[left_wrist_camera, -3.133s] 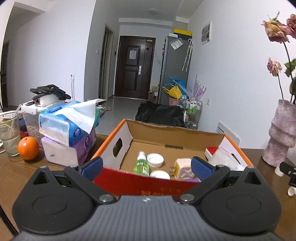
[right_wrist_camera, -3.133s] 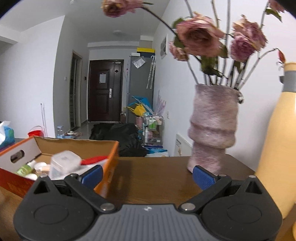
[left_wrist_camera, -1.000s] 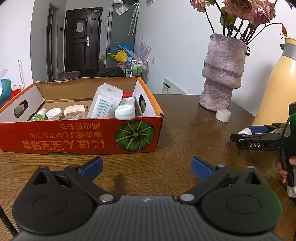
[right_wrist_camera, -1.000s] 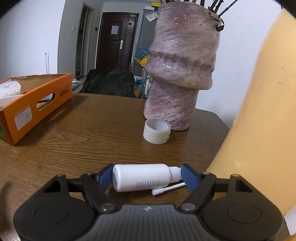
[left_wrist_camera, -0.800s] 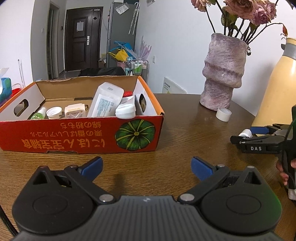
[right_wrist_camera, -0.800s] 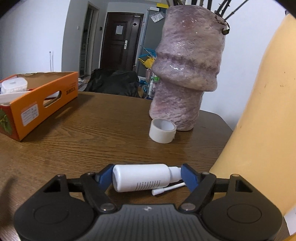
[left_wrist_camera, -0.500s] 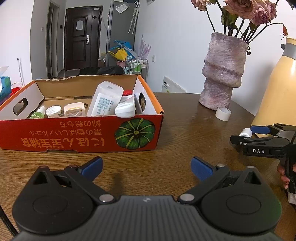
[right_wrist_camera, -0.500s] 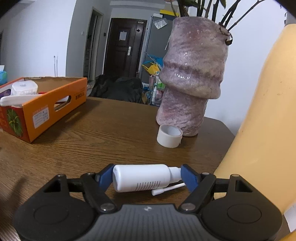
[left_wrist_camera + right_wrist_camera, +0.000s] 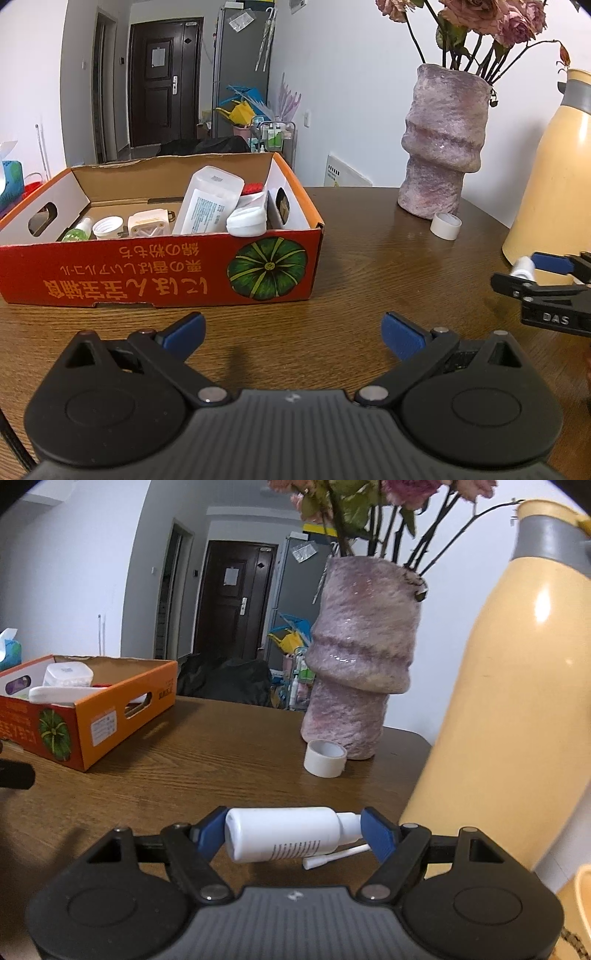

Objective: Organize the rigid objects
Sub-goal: 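Lift the spray bottle with the right tool while the left tool approaches the tape roll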

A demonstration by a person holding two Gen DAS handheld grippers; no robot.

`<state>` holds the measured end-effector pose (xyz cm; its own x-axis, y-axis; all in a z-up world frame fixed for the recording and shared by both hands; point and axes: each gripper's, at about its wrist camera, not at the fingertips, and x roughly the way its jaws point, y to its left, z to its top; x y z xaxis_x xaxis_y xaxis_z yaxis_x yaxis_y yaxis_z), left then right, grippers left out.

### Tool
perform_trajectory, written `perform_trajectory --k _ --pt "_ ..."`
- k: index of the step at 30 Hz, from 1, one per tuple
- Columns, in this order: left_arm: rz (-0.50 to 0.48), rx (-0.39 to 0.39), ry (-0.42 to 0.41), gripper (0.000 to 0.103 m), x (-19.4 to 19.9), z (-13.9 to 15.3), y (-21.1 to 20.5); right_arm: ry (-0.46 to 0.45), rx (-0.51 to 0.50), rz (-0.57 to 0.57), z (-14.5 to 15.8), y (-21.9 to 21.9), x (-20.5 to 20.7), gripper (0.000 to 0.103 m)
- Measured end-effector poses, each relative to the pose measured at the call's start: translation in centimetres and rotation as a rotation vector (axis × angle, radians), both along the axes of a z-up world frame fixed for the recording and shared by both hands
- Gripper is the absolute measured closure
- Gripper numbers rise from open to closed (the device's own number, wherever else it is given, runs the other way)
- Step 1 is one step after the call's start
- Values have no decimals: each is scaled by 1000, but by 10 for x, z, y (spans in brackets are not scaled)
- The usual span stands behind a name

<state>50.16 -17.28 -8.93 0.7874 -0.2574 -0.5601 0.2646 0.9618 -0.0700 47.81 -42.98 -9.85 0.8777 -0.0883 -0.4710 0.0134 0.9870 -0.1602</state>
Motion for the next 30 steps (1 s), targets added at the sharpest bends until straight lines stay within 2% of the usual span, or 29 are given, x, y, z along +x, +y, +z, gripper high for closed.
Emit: perform_trajectory --k 6,12,16,24,30 --pt "10 9 -15 0 -2 1 -2 -20 14 -20 3 -1 -18 26" --pt "24 -14 -8 0 -4 3 -4 -43 22 -43 7 -3 -32 26" --pt "26 -21 -19 0 -10 8 -12 -66 26 -93 11 -7 -44 26" --pt "32 -78 26 0 -6 20 -46 -121 43 -175 29 -27 -71 26" --pt "43 -61 19 0 -3 28 -85 -181 39 -171 47 -42 -92 26"
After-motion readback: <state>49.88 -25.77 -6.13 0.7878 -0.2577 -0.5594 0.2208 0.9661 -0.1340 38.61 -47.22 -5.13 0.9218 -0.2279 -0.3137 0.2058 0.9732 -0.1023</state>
